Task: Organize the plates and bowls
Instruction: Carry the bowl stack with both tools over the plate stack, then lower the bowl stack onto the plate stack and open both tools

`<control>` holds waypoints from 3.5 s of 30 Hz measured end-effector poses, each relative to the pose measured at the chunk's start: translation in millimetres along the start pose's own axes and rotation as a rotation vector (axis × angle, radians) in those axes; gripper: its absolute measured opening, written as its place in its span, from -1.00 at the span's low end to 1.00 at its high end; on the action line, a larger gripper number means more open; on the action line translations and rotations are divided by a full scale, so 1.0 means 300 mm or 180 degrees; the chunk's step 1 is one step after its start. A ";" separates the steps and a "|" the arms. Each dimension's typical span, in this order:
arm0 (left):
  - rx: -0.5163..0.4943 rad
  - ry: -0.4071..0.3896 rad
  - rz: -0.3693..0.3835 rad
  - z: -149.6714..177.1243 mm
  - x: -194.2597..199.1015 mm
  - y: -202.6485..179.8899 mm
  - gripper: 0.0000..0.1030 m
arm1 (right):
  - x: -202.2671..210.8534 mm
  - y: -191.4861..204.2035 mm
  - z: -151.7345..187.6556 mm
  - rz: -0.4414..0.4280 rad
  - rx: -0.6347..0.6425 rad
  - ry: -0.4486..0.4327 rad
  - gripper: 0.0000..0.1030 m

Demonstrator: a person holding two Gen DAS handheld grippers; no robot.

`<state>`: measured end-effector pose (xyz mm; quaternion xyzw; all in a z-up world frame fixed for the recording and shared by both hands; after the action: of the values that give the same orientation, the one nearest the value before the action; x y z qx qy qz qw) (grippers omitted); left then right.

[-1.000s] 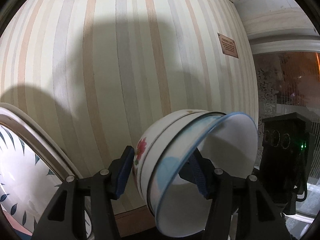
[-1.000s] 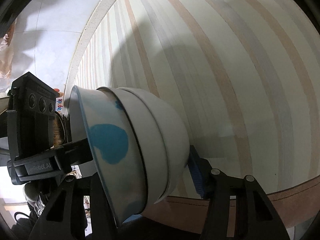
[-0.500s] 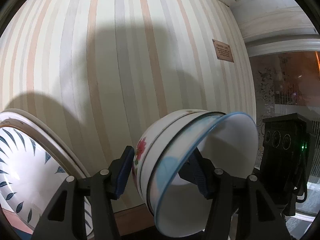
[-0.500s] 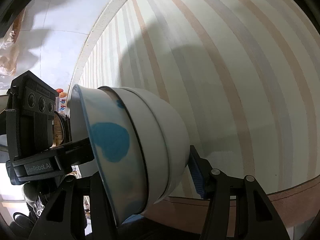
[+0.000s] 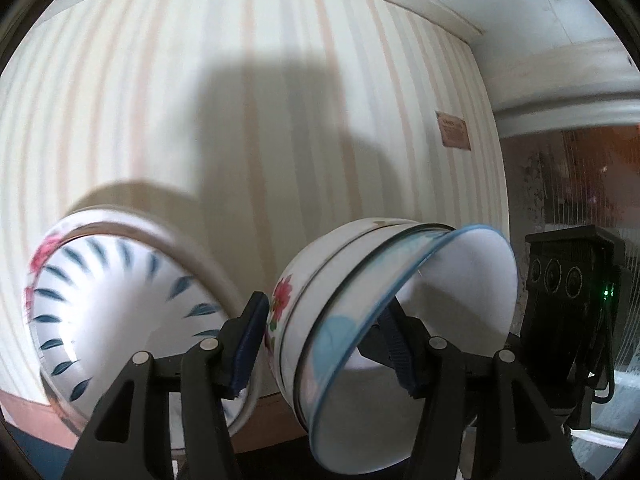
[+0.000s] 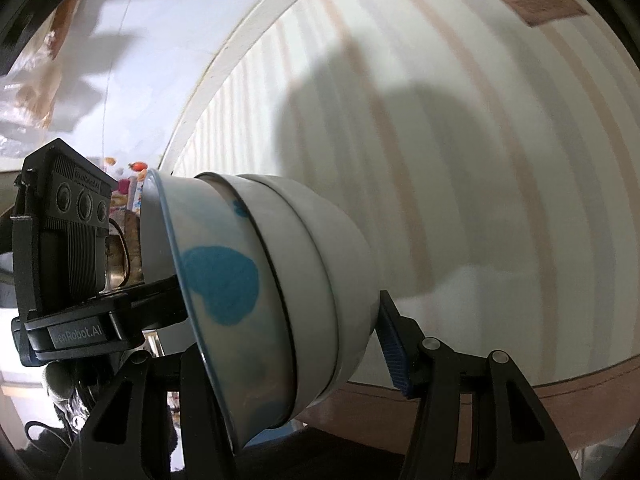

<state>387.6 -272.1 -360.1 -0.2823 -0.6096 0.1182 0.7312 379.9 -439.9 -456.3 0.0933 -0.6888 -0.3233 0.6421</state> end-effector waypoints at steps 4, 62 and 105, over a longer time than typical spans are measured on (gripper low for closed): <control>0.0169 -0.0151 -0.0020 0.017 0.086 0.082 0.04 | -0.030 0.080 -0.001 -0.0033 0.0167 0.0079 0.10; 0.0972 -0.0599 -0.0319 0.192 0.251 0.498 0.03 | -0.418 0.519 0.044 0.0388 0.0864 0.0723 0.09; -0.0330 -0.2421 -0.1331 0.758 0.816 0.078 0.79 | 0.446 0.853 0.604 0.1569 0.1341 -0.1780 0.85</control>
<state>229.6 -65.2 -149.2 -0.1256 -0.8847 0.0323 0.4477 261.0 -255.6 -195.3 -0.0362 -0.8890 -0.0252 0.4557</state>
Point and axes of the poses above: each gripper's, at about its wrist camera, not at the fingertips, and x roughly against the way its jaws point, y to its left, z to its underside, the point moved 4 cm from there along -x, roughly the way its jaws point, and after that the axes turned 8 degrees about z, right-handed, at the moved point
